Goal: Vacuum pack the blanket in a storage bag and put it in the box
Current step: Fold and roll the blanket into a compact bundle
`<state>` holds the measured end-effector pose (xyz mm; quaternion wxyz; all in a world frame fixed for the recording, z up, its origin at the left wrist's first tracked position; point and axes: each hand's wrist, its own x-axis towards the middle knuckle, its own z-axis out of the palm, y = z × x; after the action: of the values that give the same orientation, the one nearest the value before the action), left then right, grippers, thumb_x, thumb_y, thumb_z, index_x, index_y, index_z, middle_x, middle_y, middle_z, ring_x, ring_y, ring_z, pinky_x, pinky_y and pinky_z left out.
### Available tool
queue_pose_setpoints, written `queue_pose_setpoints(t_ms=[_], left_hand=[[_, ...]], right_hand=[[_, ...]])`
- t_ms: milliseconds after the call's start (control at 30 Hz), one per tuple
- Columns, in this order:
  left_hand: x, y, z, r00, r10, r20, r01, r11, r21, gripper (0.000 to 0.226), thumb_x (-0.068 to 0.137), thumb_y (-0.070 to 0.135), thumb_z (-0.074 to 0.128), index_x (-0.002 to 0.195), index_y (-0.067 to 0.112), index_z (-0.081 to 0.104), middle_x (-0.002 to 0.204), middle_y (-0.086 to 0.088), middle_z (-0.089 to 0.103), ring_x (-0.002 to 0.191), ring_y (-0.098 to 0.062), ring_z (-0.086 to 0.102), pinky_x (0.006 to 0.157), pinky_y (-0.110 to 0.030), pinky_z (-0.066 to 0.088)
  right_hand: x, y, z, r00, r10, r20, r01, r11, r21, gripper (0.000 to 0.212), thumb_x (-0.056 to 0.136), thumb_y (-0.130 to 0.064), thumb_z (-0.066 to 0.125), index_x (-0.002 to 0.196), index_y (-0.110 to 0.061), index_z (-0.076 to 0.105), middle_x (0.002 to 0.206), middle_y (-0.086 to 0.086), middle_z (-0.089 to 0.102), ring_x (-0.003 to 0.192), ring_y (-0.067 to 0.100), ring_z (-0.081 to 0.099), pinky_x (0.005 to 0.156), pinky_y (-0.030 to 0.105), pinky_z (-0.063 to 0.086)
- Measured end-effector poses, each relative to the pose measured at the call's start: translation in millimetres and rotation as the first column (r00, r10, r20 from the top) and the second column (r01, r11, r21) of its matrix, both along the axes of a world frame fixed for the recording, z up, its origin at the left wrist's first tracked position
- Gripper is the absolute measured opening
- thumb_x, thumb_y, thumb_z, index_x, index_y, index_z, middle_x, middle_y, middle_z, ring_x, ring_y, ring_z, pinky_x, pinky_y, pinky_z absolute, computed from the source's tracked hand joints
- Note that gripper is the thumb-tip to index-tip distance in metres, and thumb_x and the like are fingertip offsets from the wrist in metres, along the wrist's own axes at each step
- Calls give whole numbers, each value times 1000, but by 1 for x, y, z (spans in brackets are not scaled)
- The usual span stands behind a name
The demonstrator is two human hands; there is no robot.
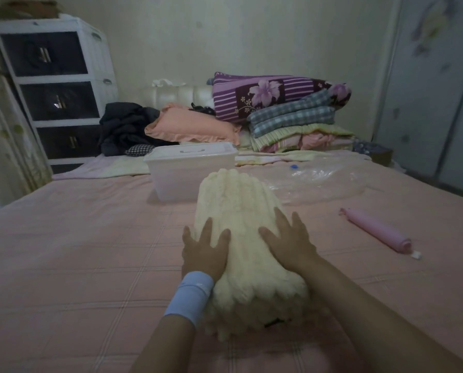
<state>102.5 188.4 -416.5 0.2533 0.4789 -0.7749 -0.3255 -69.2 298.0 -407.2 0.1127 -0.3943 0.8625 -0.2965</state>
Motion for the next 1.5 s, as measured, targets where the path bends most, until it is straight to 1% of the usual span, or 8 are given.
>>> queue_pose_setpoints(t_ms=[167, 367, 600, 733, 867, 1000, 1100, 1500], left_hand=[[-8, -9, 5, 995, -91, 36, 86, 991, 102, 79, 82, 77, 41, 149, 52, 8, 159, -17, 12, 145, -36, 21, 117, -52, 21], [-39, 10, 23, 981, -193, 7, 188, 966, 179, 109, 51, 91, 37, 149, 51, 10, 161, -15, 14, 145, -35, 21, 118, -50, 20], [-118, 77, 24, 909, -408, 85, 391, 906, 161, 83, 83, 78, 38, 149, 51, -5, 161, -18, -7, 148, -37, 5, 118, -48, 12], [-125, 76, 23, 874, -445, 196, 415, 893, 176, 81, 86, 77, 32, 148, 50, -13, 160, -20, -7, 147, -40, 7, 118, -49, 13], [-117, 59, 32, 836, -441, 325, 409, 897, 166, 90, 76, 88, 25, 148, 49, -11, 161, -19, 7, 146, -38, 20, 119, -48, 18], [-121, 33, 66, 827, -364, 429, 411, 911, -18, 66, 91, 71, 25, 148, 38, 29, 157, -9, 26, 142, -36, 26, 115, -51, 23], [-146, 10, 100, 929, -246, 276, 311, 924, -222, 48, 95, 58, 37, 130, 29, 53, 141, -3, 47, 124, -29, 50, 104, -46, 41], [-266, -131, 127, 892, -216, 398, 322, 920, -222, 39, 100, 31, 36, 138, 25, 45, 140, -6, 52, 122, -28, 52, 101, -37, 42]], right_hand=[[-20, 17, 6, 960, -49, 277, 44, 999, 25, 105, 76, -82, 55, 160, -35, 13, 161, 5, 31, 142, 33, 39, 112, 43, 34], [-33, 47, 27, 980, -72, 185, 105, 979, -173, 55, 77, -49, 75, 126, -27, 66, 123, -2, 70, 108, 22, 64, 86, 30, 48], [-94, 136, 51, 979, -183, 84, 190, 979, -78, 57, 84, -53, 69, 136, -31, 60, 136, -1, 63, 116, 25, 60, 92, 32, 45], [-98, 133, 44, 992, -115, -60, 123, 981, 150, 70, 90, -70, 45, 151, -37, 35, 156, 1, 40, 133, 29, 47, 101, 40, 38], [-84, 105, 74, 939, -37, -342, 114, 972, 208, 82, 91, -46, 53, 159, -34, 9, 167, 6, 6, 146, 33, 24, 115, 49, 27], [-89, 70, 104, 953, 49, -300, 16, 978, 208, 73, 92, -42, 52, 157, -34, 20, 159, 6, 26, 138, 31, 39, 109, 44, 36], [-110, 40, 129, 951, 77, -300, -12, 977, 212, 66, 95, -37, 49, 156, -32, 26, 157, 3, 34, 136, 29, 43, 107, 42, 40], [-221, -155, 146, 953, 0, -304, 60, 981, 187, 41, 93, -8, 48, 133, -14, 58, 133, 10, 59, 118, 31, 59, 102, 41, 49]])
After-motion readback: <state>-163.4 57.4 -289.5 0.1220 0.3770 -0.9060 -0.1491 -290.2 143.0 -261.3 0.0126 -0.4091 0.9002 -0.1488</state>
